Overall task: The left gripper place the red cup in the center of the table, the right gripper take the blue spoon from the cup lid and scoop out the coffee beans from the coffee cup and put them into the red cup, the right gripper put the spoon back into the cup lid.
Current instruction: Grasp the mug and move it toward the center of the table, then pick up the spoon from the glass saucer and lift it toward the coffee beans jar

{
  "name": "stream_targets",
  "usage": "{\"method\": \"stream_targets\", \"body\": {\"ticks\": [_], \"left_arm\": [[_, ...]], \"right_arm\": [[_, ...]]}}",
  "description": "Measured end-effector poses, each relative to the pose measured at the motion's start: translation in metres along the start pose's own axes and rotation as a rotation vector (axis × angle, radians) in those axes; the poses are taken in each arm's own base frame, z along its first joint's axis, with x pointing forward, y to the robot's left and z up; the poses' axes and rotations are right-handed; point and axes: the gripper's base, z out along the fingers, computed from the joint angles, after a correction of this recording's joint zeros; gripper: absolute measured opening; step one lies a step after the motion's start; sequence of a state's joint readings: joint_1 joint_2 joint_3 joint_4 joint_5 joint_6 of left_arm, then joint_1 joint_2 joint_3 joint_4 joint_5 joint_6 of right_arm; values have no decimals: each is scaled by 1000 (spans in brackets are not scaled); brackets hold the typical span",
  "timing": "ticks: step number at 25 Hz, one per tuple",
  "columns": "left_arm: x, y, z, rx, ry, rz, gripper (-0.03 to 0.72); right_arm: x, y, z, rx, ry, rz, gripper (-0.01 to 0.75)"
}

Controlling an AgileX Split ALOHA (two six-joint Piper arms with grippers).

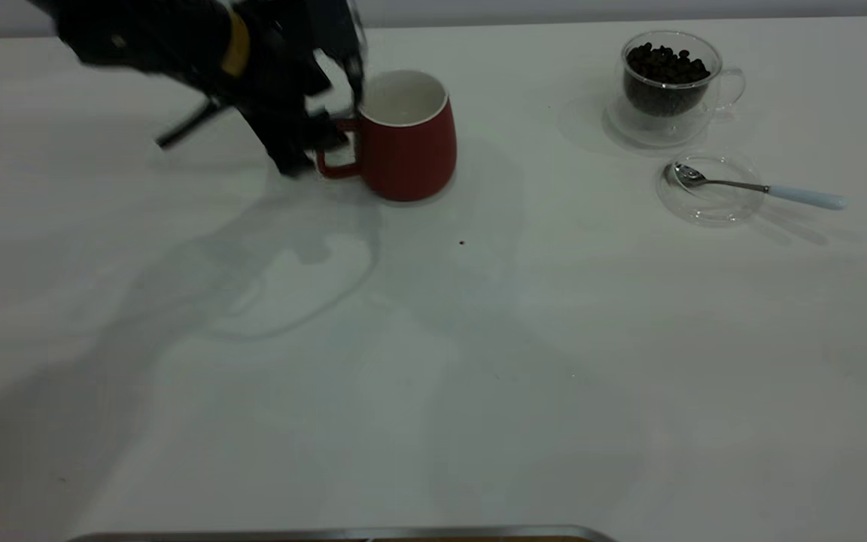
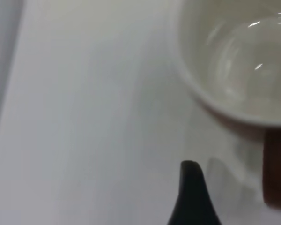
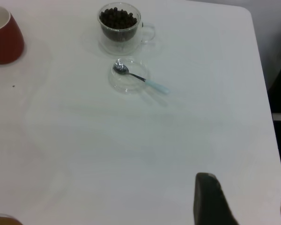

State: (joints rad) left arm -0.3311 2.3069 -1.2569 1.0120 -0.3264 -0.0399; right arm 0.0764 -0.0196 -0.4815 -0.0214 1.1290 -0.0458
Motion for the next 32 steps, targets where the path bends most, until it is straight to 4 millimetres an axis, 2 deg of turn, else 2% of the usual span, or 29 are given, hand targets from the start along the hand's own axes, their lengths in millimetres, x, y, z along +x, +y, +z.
{"method": "stream_targets", "body": {"ticks": [4, 9, 11, 14, 17, 20, 23, 25, 27, 29, 32], "left_arm": [[-9, 11, -29, -5, -28, 7, 590], [-20, 13, -45, 34, -70, -16, 590], [-23, 15, -52, 39, -73, -75, 590], [-37, 29, -77, -8, -98, -202, 590], [-60, 57, -128, -146, -154, -331, 590], [-86, 82, -203, -308, -280, -446, 590], [-103, 93, -271, -444, -401, -479, 590], [-109, 95, -307, -518, -458, -478, 590], [-111, 96, -335, -587, -496, -476, 590], [-109, 96, -353, -678, -477, -428, 590], [-95, 99, -372, -887, -314, -288, 590]], "right_arm": [[0, 0, 0, 0, 0, 0, 402], [0, 0, 0, 0, 0, 0, 402], [0, 0, 0, 0, 0, 0, 402], [0, 0, 0, 0, 0, 0, 402], [0, 0, 0, 0, 0, 0, 402], [0, 0, 0, 0, 0, 0, 402], [0, 0, 0, 0, 0, 0, 402], [0, 0, 0, 0, 0, 0, 402], [0, 0, 0, 0, 0, 0, 402], [0, 0, 0, 0, 0, 0, 402], [0, 0, 0, 0, 0, 0, 402]]}}
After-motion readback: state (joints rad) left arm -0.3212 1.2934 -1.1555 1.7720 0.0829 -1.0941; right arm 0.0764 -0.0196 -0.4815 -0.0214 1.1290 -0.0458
